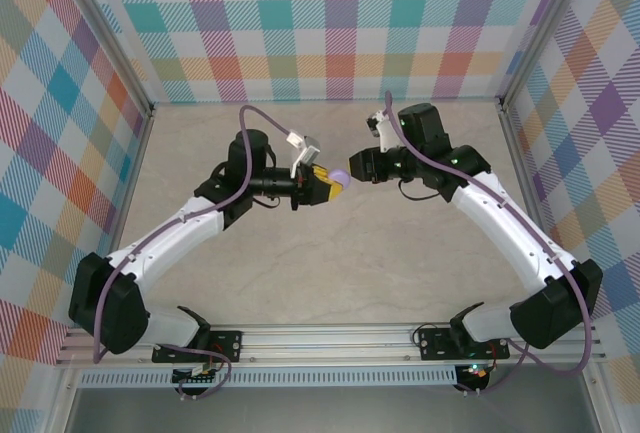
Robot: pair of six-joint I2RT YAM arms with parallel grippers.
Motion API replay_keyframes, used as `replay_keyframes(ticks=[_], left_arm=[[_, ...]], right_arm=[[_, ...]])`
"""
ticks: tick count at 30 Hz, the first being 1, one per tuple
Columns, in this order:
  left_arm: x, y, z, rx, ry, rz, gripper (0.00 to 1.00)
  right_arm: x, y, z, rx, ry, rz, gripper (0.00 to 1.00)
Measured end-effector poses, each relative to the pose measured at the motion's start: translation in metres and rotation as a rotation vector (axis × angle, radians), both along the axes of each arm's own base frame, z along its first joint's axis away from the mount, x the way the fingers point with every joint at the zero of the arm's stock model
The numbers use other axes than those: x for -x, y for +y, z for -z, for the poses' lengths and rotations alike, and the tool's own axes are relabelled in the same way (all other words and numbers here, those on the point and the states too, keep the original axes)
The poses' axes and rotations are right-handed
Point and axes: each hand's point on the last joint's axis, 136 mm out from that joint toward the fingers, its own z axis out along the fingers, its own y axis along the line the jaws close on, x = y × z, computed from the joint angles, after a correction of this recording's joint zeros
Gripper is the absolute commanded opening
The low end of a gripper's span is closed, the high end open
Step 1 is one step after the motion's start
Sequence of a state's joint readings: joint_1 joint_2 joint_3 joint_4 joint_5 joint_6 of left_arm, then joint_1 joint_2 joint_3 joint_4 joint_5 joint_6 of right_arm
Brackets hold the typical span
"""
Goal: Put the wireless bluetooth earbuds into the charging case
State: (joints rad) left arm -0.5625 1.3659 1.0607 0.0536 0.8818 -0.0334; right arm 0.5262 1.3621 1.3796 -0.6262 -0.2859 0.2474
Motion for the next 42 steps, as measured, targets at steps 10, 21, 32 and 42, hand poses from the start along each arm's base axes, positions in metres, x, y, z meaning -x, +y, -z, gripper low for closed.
replay_keyframes(ticks=[10, 21, 32, 42], left_arm=[[-0.030, -0.006, 0.038, -0.105, 0.144, -0.095, 0.15], [-0.070, -0.010, 0.098, -0.277, 0.399, -0.265, 0.18], [-0.081, -0.007, 0.175, -0.434, 0.652, -0.360, 0.22], [-0.092, -0.009, 0.222, -0.511, 0.754, -0.403, 0.25]], right_arm=[[-0.012, -0.033, 0.016, 0.158, -0.017, 0.160, 0.34], [-0.013, -0.044, 0.026, 0.214, -0.009, 0.202, 0.36], [-0.010, -0.049, 0.028, 0.226, -0.010, 0.212, 0.38], [-0.006, -0.051, 0.032, 0.235, -0.007, 0.204, 0.38]])
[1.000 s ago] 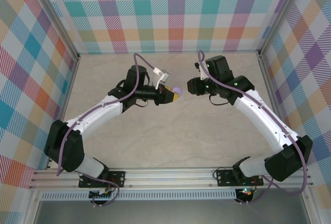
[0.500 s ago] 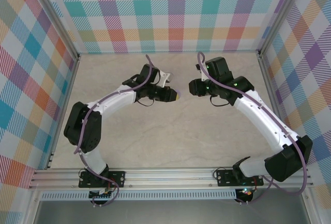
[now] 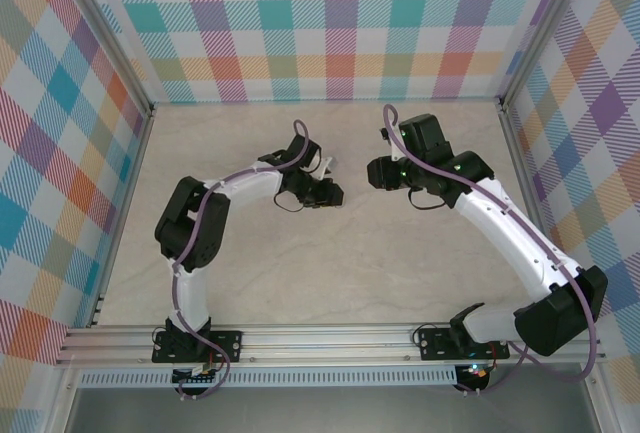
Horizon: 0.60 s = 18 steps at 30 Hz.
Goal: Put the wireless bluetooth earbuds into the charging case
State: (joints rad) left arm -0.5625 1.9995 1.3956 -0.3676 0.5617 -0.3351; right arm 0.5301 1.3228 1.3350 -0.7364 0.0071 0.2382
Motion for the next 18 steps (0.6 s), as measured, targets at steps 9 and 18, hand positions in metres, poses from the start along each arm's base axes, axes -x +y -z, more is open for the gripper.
replay_keyframes(ticks=[9, 18], left_arm=[[-0.008, 0.000, 0.029, -0.051, 0.050, -0.024, 0.28], [-0.012, 0.001, 0.042, -0.083, 0.056, -0.036, 0.40]], right_arm=[[0.001, 0.000, 0.000, 0.006, -0.004, -0.013, 0.38], [0.001, 0.000, 0.002, 0.011, 0.000, -0.016, 0.39]])
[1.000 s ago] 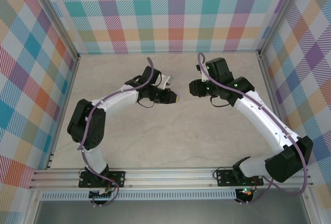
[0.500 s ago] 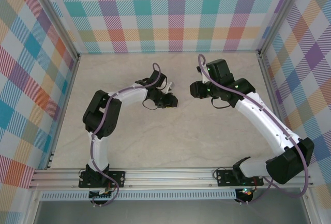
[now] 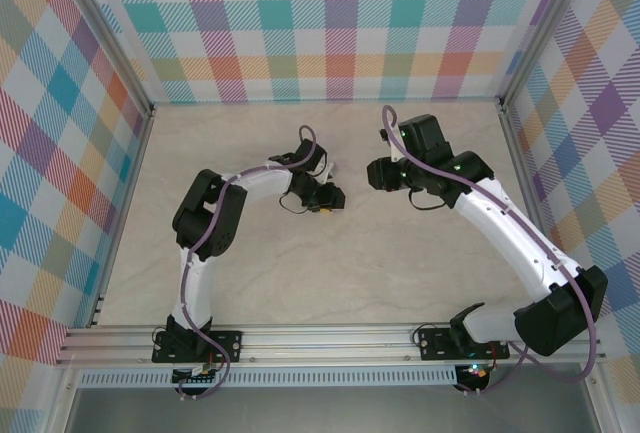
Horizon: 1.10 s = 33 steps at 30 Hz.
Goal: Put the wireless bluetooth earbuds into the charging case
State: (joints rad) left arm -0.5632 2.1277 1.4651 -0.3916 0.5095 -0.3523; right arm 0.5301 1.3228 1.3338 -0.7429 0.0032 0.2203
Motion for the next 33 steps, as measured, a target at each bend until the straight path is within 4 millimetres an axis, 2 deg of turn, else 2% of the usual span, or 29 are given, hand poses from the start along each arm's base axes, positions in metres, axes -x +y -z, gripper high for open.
replay_keyframes(ticks=[2, 8, 17, 27, 31, 33], left_arm=[[0.000, 0.000, -0.001, 0.002, -0.001, 0.001, 0.47], [-0.001, -0.004, -0.004, 0.005, -0.010, 0.013, 0.60], [-0.001, -0.001, -0.005, -0.034, -0.042, 0.027, 0.62], [0.003, 0.033, -0.007, -0.193, -0.097, 0.004, 0.66], [0.006, 0.046, -0.021, -0.229, -0.139, -0.009, 0.66], [0.006, 0.051, -0.034, -0.235, -0.174, -0.018, 0.66]], right_arm=[[0.000, 0.000, 0.001, 0.001, 0.001, 0.000, 0.39], [0.002, -0.001, 0.006, 0.008, 0.012, 0.000, 0.39], [0.002, -0.001, 0.007, 0.009, 0.014, 0.000, 0.39], [0.003, -0.005, 0.012, 0.024, 0.017, 0.011, 0.43], [0.004, -0.013, 0.020, 0.049, 0.016, 0.034, 0.51], [0.003, -0.019, 0.024, 0.063, 0.009, 0.054, 0.52]])
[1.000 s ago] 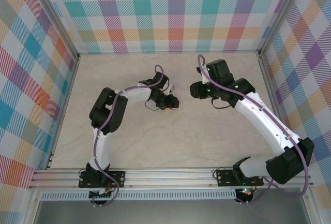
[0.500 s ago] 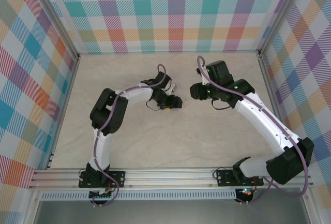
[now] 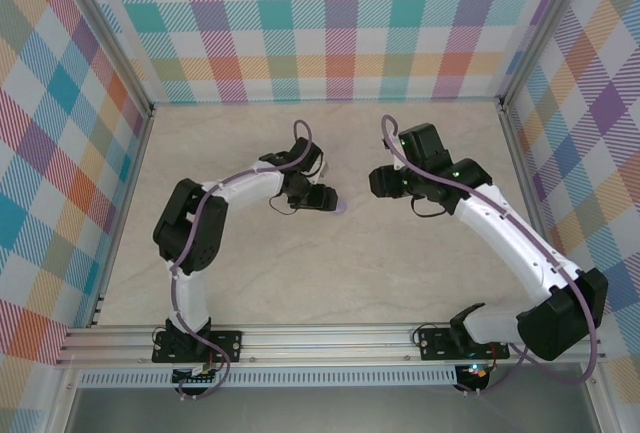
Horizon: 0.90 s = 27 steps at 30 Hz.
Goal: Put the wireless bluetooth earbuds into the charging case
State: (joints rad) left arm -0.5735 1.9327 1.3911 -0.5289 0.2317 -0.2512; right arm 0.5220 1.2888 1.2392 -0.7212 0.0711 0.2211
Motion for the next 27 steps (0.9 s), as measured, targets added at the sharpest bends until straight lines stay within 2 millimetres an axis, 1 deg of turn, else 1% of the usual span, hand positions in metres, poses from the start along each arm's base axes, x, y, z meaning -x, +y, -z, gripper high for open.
replay_keyframes(ticks=[1, 4, 5, 8, 9, 14, 18, 19, 23, 26, 27], left_arm=[[0.000, 0.003, -0.007, -0.002, -0.020, -0.002, 0.66], [0.002, 0.012, -0.031, -0.003, -0.085, -0.014, 0.67], [0.004, 0.016, -0.038, -0.005, -0.104, -0.018, 0.67], [0.007, 0.032, -0.059, -0.007, -0.169, -0.035, 0.71], [0.008, 0.037, -0.064, -0.006, -0.186, -0.040, 0.73], [0.013, 0.084, -0.084, -0.043, -0.269, -0.114, 0.79], [0.015, 0.122, -0.097, -0.073, -0.325, -0.184, 0.83], [0.016, 0.132, -0.099, -0.084, -0.340, -0.204, 0.84], [0.021, 0.163, -0.105, -0.128, -0.388, -0.267, 0.87], [0.023, 0.181, -0.106, -0.167, -0.418, -0.313, 0.89], [0.023, 0.186, -0.105, -0.180, -0.429, -0.326, 0.91]], right_arm=[[0.000, -0.003, 0.003, 0.007, -0.002, 0.009, 0.54], [-0.001, -0.013, 0.012, 0.036, -0.011, 0.040, 0.69], [-0.001, -0.017, 0.015, 0.045, -0.014, 0.052, 0.72], [-0.003, -0.027, 0.026, 0.077, -0.022, 0.086, 0.84], [-0.003, -0.030, 0.029, 0.087, -0.023, 0.094, 0.86], [-0.004, -0.049, 0.045, 0.146, -0.053, 0.139, 0.91], [-0.006, -0.070, 0.050, 0.176, -0.104, 0.188, 0.96], [-0.006, -0.077, 0.051, 0.181, -0.117, 0.207, 0.98], [-0.008, -0.101, 0.056, 0.194, -0.155, 0.281, 1.00], [-0.007, -0.117, 0.063, 0.201, -0.174, 0.332, 1.00], [-0.006, -0.123, 0.066, 0.203, -0.177, 0.348, 1.00]])
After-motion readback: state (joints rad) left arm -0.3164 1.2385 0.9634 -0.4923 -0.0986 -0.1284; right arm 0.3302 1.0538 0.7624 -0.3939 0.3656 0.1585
